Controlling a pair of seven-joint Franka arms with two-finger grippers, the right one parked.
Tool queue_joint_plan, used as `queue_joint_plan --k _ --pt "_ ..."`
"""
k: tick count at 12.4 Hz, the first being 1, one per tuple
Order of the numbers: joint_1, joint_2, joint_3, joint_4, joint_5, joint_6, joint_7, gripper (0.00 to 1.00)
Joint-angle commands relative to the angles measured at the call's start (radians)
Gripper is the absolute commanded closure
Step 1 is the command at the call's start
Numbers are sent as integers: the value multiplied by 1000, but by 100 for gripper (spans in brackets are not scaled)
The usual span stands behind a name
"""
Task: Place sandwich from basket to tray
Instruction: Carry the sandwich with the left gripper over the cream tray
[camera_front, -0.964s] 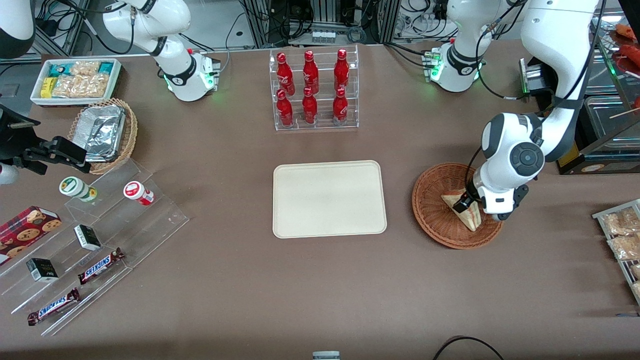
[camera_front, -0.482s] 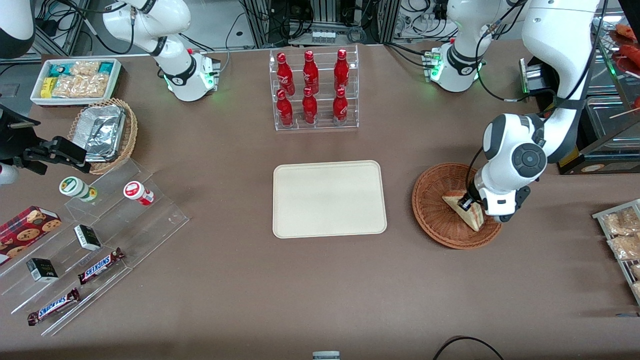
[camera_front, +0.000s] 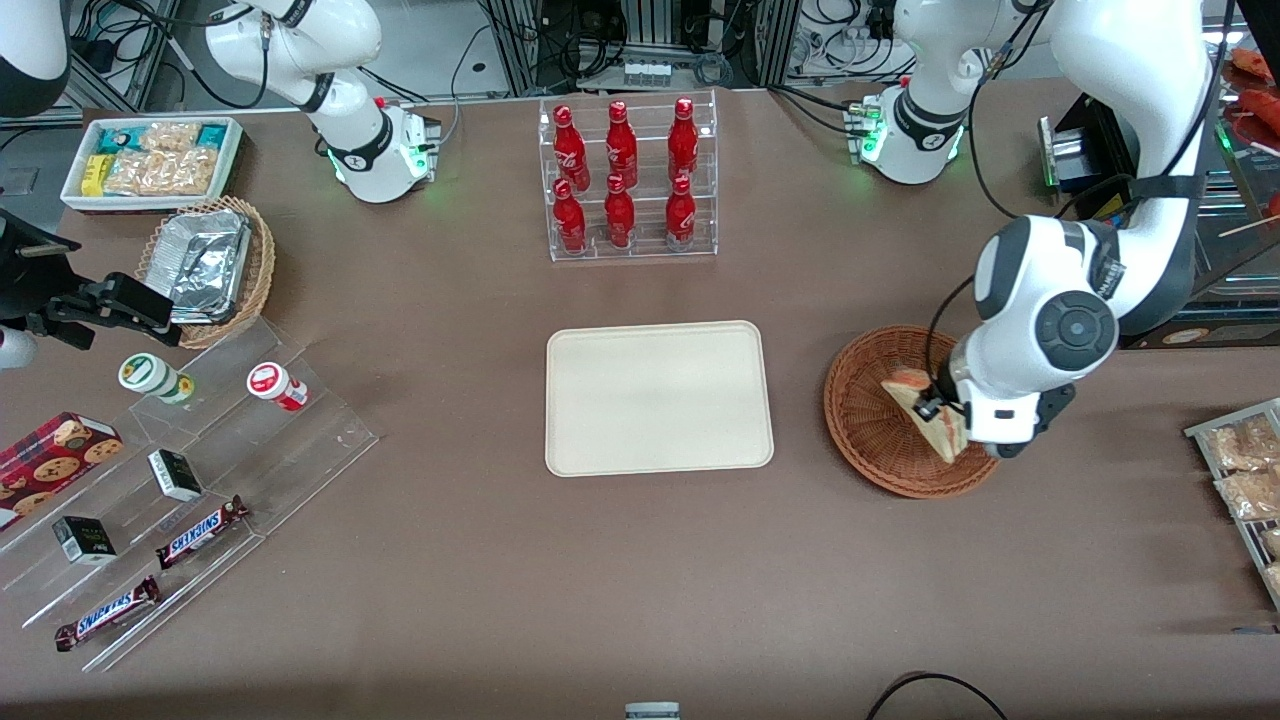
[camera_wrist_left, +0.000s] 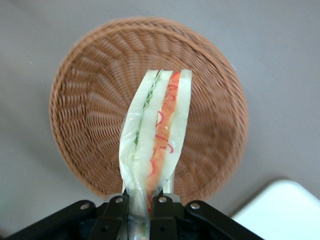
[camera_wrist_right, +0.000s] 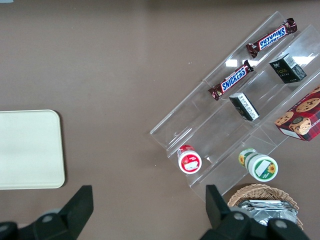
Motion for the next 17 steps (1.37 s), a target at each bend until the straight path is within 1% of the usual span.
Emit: queue_joint_plan --k 1,3,5,7,9,13,15,17 --pt "-108 98 1 133 12 -66 36 92" --pt "-170 154 1 180 12 -63 47 94" --pt "-240 232 1 274 10 -67 117 94" --pt "-312 266 1 292 1 -64 107 94" --pt "-374 319 -1 367 -1 -67 39 94" --pt "-489 396 1 467 4 -99 -68 94" --pt "-521 424 1 512 4 -138 -110 94" --pt "-550 438 2 522 7 -142 -143 94"
